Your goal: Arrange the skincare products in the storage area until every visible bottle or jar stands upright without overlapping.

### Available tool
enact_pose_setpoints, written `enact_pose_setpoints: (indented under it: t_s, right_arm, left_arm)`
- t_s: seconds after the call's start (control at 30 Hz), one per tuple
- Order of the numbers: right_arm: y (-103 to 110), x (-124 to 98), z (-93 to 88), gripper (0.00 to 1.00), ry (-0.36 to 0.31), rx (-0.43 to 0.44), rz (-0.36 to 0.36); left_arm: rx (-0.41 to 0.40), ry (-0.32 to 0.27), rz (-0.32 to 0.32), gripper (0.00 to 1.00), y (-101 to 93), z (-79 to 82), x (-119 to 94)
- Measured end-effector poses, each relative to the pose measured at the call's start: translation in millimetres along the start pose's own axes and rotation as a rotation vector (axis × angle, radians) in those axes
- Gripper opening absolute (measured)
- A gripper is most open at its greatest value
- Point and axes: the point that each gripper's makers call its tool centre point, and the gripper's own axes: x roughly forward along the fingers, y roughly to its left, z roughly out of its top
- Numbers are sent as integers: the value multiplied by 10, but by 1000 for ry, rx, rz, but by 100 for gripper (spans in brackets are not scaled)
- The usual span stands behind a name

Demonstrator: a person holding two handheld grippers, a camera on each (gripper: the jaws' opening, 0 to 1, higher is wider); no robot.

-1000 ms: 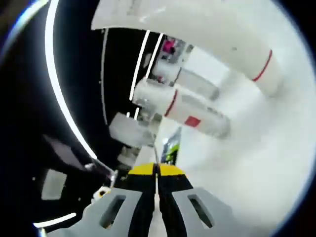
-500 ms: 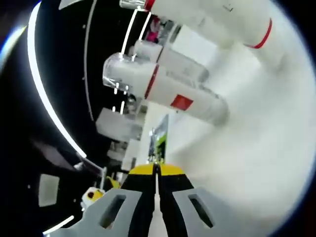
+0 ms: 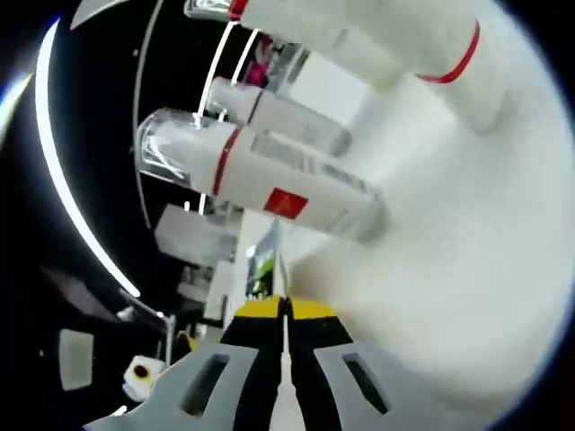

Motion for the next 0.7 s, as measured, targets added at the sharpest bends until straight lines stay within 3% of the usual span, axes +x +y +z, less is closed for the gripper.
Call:
enact_pose_setpoints:
  t_s: [0.1, 0.17, 0.27, 0.43, 0.5, 0.7]
  right_arm:
    - [60, -21, -87, 0, 30, 86, 43]
    - [8, 13, 34, 0, 24, 71, 22]
    - [-5, 19, -16, 0, 19, 61, 7]
    - [-25, 73, -61, 0, 41, 46, -11]
    - [-88, 84, -97, 0, 30, 110, -57]
    - [-22, 53, -230, 1, 17, 68, -33]
  left_arm:
    - [63, 47, 28, 48, -14, -88, 15]
    - [53, 44, 32, 55, -12, -87, 34]
    - [30, 36, 27, 64, -12, -77, 36]
    - [41, 44, 58, 64, 36, -97, 25]
    - [35, 48, 61, 64, 47, -111, 23]
    - [20, 44, 64, 64, 50, -112, 15]
